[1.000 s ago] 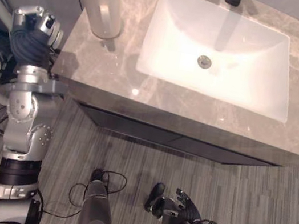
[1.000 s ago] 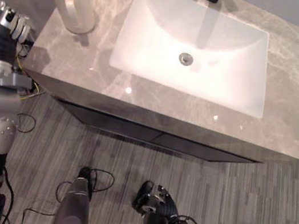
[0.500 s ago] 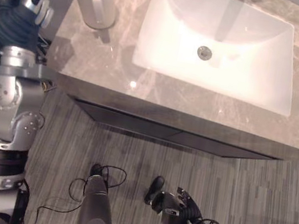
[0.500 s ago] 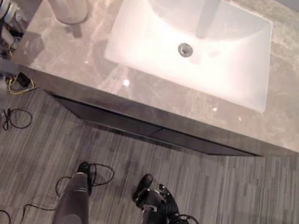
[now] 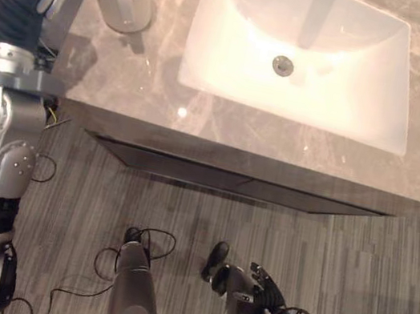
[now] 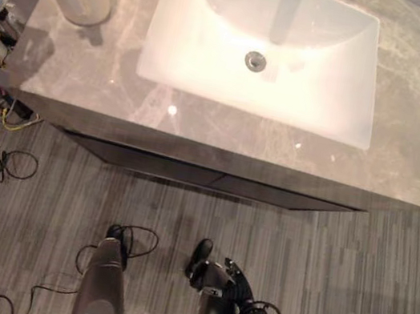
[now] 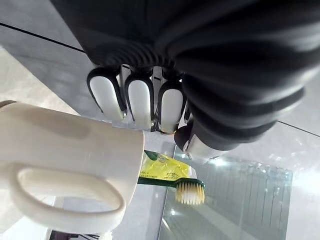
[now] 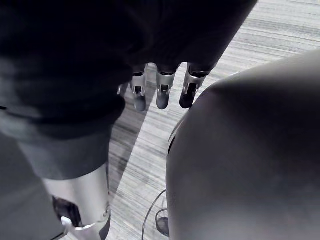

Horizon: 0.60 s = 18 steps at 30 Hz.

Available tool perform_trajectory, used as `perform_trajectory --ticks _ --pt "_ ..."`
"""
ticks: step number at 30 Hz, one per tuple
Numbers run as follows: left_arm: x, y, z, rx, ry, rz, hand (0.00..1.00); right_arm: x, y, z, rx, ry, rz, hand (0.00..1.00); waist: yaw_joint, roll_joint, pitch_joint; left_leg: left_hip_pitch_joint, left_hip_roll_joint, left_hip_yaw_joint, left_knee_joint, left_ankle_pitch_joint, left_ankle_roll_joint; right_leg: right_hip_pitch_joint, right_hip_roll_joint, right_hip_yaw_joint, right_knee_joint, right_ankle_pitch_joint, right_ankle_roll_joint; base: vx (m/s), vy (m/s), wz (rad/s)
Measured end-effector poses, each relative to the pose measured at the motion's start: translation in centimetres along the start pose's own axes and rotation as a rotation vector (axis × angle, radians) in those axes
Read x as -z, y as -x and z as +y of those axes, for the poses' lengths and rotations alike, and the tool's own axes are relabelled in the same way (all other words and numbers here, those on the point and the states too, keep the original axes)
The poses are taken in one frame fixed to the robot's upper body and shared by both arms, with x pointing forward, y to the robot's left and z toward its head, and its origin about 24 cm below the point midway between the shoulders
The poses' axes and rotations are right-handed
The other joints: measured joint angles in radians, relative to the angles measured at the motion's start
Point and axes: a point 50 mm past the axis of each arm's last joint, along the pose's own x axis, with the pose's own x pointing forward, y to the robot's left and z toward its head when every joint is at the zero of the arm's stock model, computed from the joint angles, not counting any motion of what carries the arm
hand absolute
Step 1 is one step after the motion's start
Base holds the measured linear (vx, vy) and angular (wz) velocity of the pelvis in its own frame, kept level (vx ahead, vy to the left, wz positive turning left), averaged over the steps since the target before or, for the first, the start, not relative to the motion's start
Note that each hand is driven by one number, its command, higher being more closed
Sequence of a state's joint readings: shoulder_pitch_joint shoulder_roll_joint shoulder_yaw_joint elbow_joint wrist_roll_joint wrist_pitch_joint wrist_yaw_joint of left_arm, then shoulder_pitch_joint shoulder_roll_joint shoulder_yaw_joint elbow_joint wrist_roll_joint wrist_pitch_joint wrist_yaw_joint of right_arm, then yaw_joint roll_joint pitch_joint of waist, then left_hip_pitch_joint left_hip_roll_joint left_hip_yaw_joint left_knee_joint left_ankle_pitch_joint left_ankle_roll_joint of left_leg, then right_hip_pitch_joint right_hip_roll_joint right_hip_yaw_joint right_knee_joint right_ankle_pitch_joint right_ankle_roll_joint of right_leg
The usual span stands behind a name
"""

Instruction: Organize washtable

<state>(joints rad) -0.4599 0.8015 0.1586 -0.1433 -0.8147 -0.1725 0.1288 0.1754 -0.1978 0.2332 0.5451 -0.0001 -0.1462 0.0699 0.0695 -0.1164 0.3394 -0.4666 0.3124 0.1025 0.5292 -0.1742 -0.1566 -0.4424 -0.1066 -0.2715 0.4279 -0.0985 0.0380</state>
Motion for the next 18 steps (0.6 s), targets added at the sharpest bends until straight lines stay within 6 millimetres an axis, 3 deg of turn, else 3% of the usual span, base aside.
perform_trajectory --ticks 18 --pt "-0.01 -0.03 0.59 0.013 -0.022 0.023 1.00 -0.03 0.15 -0.15 0.006 0.001 -0.006 0.00 0.000 0.008 0.005 -0.005 0.001 0.000 0.009 -0.001 0.001 -0.006 0.000 0.003 0.007 0.000 0.000 0.00 0.000 0.00"
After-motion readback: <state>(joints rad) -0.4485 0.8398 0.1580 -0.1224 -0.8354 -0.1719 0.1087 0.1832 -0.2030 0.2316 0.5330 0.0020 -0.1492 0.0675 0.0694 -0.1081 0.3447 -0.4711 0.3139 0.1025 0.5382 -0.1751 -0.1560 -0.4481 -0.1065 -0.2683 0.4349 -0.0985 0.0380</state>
